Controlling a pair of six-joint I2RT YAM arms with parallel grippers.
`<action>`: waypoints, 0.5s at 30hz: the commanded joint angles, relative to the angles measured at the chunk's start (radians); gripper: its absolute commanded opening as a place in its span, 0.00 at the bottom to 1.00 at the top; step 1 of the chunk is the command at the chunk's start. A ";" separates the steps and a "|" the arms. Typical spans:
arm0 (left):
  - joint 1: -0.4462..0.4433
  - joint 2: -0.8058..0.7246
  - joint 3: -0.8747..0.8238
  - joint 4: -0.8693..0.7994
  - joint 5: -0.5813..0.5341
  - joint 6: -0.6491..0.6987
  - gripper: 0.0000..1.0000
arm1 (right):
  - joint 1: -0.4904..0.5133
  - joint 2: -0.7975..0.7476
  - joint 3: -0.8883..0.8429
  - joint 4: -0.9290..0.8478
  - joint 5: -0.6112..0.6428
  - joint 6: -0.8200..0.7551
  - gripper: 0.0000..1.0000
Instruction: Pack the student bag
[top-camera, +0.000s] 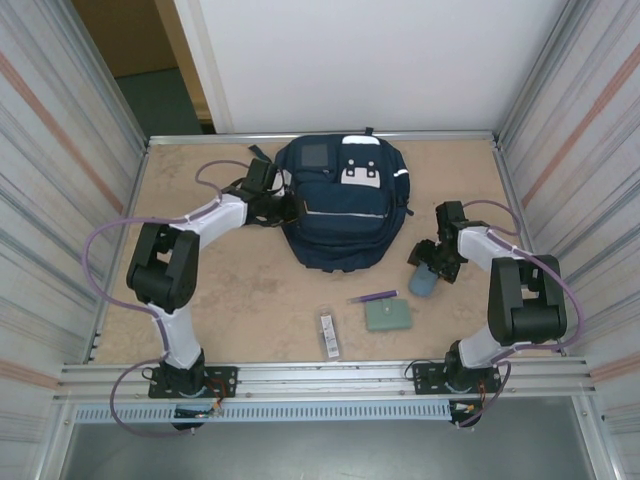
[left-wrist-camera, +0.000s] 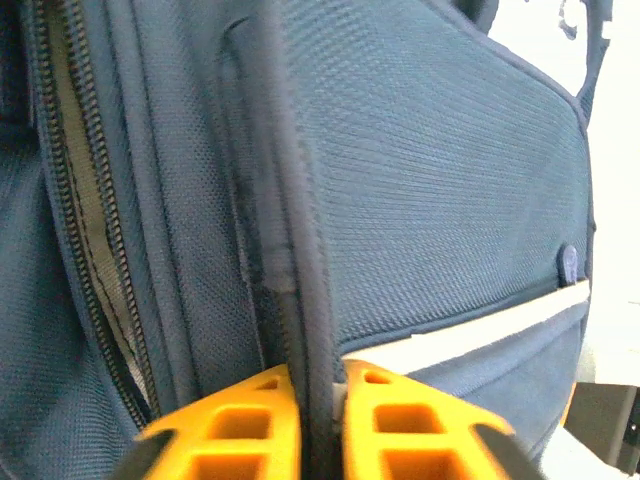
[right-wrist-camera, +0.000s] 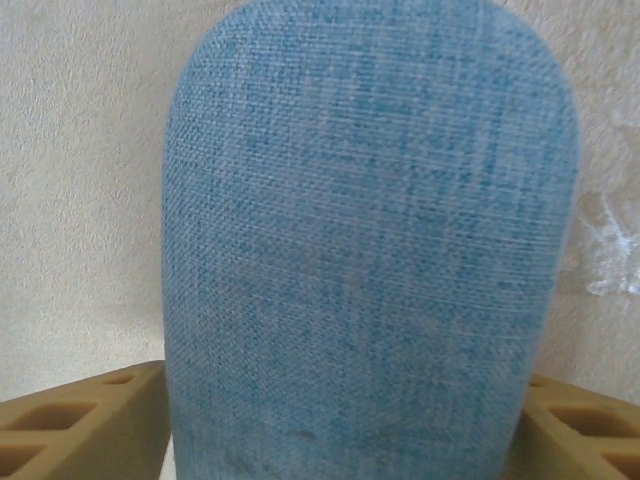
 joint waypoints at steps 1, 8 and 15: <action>0.006 -0.080 -0.018 0.072 -0.029 -0.004 0.00 | 0.017 -0.007 -0.015 0.021 -0.013 0.004 0.69; 0.005 -0.170 0.038 0.085 0.083 -0.091 0.00 | 0.041 -0.128 -0.038 0.042 -0.044 0.022 0.59; -0.019 -0.171 0.069 0.198 0.127 -0.220 0.00 | 0.110 -0.223 0.016 -0.001 -0.126 0.090 0.58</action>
